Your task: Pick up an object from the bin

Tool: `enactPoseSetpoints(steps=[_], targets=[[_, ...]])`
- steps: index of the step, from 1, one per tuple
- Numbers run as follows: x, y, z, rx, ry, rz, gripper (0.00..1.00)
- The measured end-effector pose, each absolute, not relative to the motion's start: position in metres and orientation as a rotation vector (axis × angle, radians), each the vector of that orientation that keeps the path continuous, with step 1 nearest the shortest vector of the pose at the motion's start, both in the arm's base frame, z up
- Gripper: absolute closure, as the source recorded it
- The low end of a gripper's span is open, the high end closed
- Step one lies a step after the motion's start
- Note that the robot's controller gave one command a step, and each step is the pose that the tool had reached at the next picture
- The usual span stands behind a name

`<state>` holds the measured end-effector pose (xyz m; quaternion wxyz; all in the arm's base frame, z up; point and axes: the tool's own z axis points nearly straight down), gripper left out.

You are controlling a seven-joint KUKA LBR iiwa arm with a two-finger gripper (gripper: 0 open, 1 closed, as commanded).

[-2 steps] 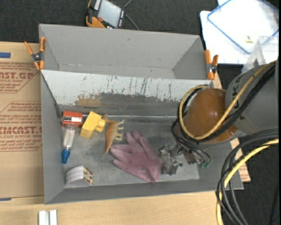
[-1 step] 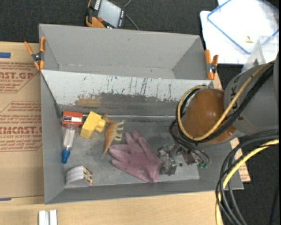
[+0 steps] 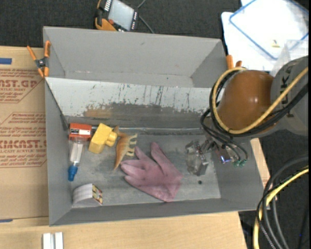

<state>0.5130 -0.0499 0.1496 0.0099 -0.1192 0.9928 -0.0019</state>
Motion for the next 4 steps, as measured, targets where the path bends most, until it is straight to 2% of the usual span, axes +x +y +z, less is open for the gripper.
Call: enactPoseSetpoints(steps=[1,2,3,4], targets=[[0.506,-0.048,0.118,-0.383,3.099,-0.004,1.0],[0.498,-0.068,0.107,-0.323,3.1,-0.006,0.0],[0.498,-0.067,0.106,-0.325,3.101,-0.005,0.0],[0.485,-0.033,0.072,-0.496,3.067,-0.007,0.0]])
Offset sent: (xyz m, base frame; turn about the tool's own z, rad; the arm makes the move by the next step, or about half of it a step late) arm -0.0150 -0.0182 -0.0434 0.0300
